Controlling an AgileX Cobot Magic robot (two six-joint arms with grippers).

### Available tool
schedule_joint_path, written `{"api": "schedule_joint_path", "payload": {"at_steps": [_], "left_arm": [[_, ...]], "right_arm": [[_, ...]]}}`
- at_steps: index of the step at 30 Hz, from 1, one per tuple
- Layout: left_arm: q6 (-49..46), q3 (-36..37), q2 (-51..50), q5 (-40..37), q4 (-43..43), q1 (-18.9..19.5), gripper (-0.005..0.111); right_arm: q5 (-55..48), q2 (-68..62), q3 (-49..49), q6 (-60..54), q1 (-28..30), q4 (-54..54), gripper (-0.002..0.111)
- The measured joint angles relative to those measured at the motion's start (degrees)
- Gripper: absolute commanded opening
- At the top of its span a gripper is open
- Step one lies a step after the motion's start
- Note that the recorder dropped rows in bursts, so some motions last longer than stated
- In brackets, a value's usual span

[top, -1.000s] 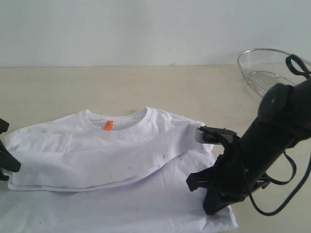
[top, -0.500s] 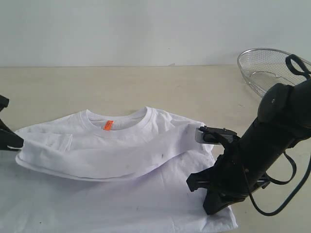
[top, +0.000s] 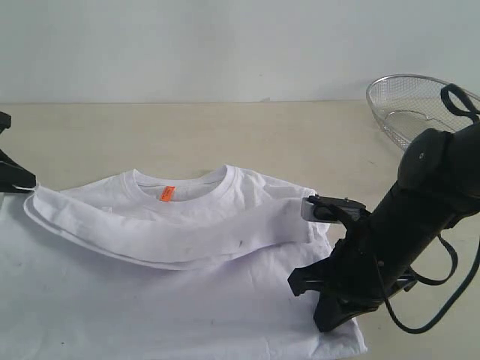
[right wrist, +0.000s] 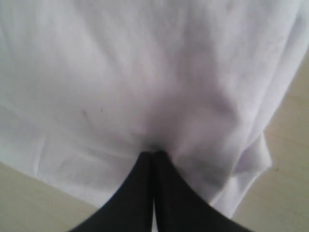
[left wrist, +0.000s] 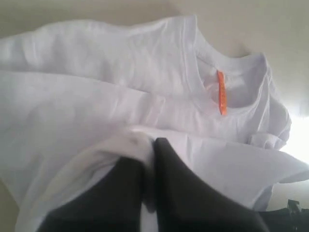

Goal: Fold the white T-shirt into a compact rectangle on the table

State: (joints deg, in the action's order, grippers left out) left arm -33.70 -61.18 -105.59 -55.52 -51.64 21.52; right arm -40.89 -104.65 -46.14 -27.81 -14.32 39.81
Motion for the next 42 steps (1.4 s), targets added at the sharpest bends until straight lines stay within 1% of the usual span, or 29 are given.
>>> {"api": "schedule_joint_path", "payload": {"at_steps": [6, 11, 14, 21, 30, 42], "left_arm": [[0.1, 0.0, -3.5, -0.3, 0.0, 0.0, 0.004], [0.0, 0.0, -3.7, -0.2, -0.1, 0.0, 0.004], [-0.1, 0.0, -3.7, 0.2, -0.2, 0.0, 0.004], [-0.2, 0.0, -3.7, 0.6, 0.7, 0.0, 0.004], [-0.3, 0.0, -3.7, 0.6, 0.8, 0.0, 0.004], [-0.3, 0.0, -3.7, 0.6, 1.0, 0.0, 0.004]], "right_arm": [[0.0, 0.0, 0.0, 0.0, 0.0, 0.0, 0.000], [0.4, 0.0, 0.0, 0.0, 0.0, 0.0, 0.000], [2.6, 1.2, -0.2, -0.2, -0.1, 0.6, 0.000], [5.8, 2.6, -5.1, -0.4, -0.1, 1.1, 0.000], [11.5, -0.1, -5.3, -0.5, -0.1, 1.1, 0.000], [12.6, -0.2, -12.3, -0.5, -0.1, 1.1, 0.000]]}}
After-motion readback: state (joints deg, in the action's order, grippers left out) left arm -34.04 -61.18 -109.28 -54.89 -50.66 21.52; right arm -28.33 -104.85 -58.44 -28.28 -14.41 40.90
